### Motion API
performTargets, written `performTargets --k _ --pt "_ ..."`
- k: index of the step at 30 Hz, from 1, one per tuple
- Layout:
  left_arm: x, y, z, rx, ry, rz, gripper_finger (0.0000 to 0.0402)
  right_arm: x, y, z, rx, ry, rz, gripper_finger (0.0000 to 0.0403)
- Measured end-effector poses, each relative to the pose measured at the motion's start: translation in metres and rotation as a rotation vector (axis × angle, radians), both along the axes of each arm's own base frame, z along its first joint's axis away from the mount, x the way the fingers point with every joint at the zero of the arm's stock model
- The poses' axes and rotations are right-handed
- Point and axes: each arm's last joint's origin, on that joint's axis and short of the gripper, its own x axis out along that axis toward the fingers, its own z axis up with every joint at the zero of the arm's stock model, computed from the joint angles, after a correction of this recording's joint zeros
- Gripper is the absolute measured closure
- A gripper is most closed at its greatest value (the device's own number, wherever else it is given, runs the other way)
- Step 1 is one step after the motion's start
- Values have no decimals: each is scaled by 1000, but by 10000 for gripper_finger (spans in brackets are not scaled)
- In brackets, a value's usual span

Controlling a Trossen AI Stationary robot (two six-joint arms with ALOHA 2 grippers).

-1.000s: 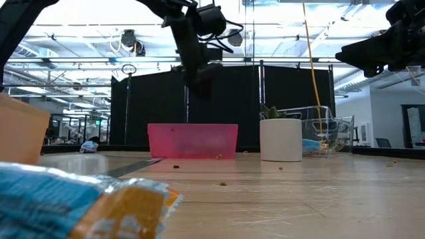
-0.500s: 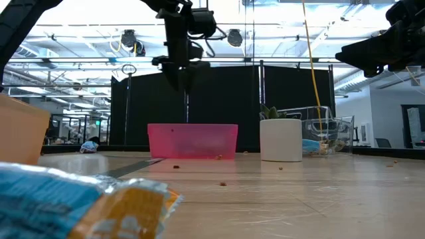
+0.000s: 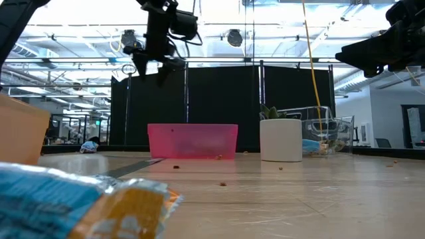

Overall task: Pick and place Granola Bars by type
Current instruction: Put the blue granola bar into the red bin

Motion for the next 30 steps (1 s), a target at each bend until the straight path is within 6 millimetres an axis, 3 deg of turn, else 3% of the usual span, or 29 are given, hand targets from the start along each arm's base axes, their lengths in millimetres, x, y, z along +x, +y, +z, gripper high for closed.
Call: performTargets --k 8,13,17,23,30 --pt "-39 1 26 36 -80 175 51 0 0 0 0 0 -1 261" --pt "-70 -8 23 37 -104 272 28 0 0 0 0 0 0 261" --pt "-91 -18 7 1 -106 344 27 0 0 0 0 0 0 261" --pt "-108 -28 -32 -42 -133 388 30 0 0 0 0 0 -1 261" --pt "-122 -23 -71 -37 -152 440 24 0 0 0 0 0 0 261"
